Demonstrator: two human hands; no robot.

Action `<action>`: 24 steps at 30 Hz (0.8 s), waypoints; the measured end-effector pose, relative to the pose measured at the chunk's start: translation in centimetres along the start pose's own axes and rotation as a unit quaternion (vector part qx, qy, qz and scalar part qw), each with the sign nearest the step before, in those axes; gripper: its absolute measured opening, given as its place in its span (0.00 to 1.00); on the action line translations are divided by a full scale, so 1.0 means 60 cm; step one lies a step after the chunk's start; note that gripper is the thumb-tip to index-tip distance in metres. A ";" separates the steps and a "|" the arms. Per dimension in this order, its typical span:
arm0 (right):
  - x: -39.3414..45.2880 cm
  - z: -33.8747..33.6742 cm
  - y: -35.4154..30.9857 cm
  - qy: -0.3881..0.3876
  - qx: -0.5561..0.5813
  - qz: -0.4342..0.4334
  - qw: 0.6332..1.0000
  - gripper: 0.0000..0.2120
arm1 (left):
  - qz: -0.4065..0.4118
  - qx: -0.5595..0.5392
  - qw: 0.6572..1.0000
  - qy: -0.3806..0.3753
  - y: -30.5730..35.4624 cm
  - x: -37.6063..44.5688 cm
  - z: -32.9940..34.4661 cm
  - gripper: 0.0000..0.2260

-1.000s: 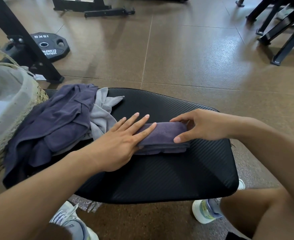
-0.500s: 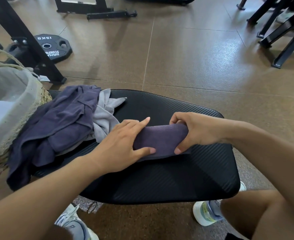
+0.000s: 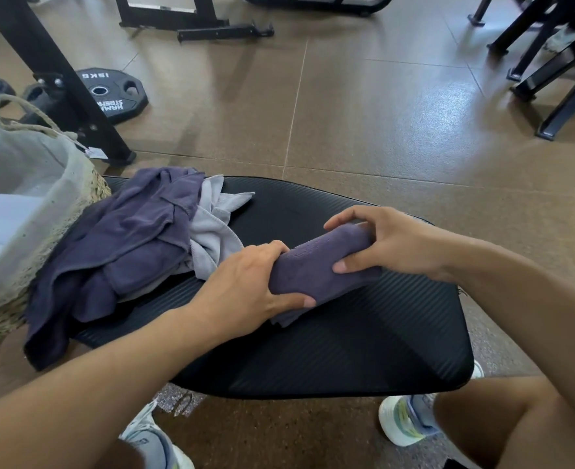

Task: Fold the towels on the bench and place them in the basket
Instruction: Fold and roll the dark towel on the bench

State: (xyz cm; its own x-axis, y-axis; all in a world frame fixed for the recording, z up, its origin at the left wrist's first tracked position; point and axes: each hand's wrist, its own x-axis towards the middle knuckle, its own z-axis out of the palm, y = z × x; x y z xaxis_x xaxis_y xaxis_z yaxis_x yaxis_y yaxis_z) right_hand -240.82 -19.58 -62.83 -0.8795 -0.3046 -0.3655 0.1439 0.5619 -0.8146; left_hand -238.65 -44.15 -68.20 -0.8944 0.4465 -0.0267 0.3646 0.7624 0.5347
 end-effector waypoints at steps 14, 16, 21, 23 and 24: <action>0.016 0.017 0.009 0.218 0.095 -0.021 0.971 0.24 | 0.002 0.021 0.999 -0.029 0.034 -0.013 0.001 0.36; 0.020 0.016 0.019 0.215 -0.035 -0.035 0.975 0.26 | 0.023 0.056 0.997 -0.051 0.038 -0.016 0.000 0.42; 0.020 0.017 0.025 0.175 -0.192 0.012 0.966 0.30 | -0.015 -0.011 0.999 0.036 0.023 -0.007 -0.007 0.24; 0.018 0.015 0.022 0.171 -0.199 0.029 0.965 0.29 | -0.037 -0.047 0.997 0.054 0.016 -0.002 -0.006 0.15; 0.016 0.014 0.021 0.163 -0.206 0.042 0.964 0.29 | -0.046 -0.055 0.996 0.054 0.015 0.000 -0.006 0.13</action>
State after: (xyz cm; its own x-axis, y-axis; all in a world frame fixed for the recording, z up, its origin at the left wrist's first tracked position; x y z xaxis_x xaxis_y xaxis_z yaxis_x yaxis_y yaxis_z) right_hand -241.10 -19.81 -64.59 -0.9782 -0.0239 -0.2061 0.0879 0.8520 -0.5161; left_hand -238.40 -43.65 -67.45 -0.9474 0.3199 0.0084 0.2550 0.7390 0.6236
